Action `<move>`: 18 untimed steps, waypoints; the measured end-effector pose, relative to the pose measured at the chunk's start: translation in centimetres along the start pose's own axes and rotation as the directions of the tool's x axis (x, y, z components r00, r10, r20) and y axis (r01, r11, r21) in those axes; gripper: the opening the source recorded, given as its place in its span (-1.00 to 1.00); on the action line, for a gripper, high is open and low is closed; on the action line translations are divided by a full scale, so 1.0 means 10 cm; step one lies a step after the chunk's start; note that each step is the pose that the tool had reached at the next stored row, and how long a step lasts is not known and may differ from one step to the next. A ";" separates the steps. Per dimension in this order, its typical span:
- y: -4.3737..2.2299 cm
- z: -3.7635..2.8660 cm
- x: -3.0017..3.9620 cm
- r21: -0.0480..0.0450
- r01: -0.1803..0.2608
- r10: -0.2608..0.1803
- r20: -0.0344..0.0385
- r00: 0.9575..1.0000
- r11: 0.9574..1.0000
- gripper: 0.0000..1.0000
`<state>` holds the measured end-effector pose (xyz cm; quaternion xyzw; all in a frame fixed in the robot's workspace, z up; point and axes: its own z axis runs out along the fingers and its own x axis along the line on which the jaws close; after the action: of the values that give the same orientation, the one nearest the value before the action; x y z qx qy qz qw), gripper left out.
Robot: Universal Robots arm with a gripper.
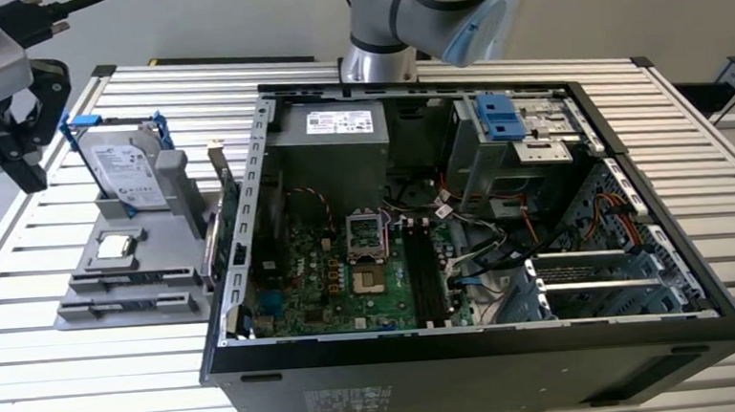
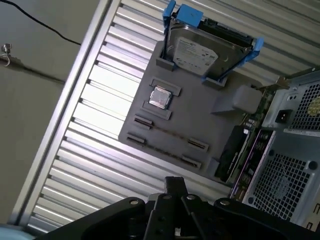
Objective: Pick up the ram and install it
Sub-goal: 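Pick up the ram and move it above insertion slot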
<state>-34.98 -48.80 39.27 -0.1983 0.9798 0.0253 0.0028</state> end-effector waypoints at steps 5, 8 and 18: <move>0.001 0.001 0.002 -0.001 0.035 -0.035 -0.002 0.999 0.999 -1.00; 0.001 0.002 0.002 -0.001 0.057 -0.057 -0.002 0.998 0.998 -1.00; 0.002 0.000 0.003 -0.002 0.130 -0.131 -0.006 0.991 0.991 -1.00</move>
<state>-35.02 -48.80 39.26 -0.2620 0.9647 0.0255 0.0012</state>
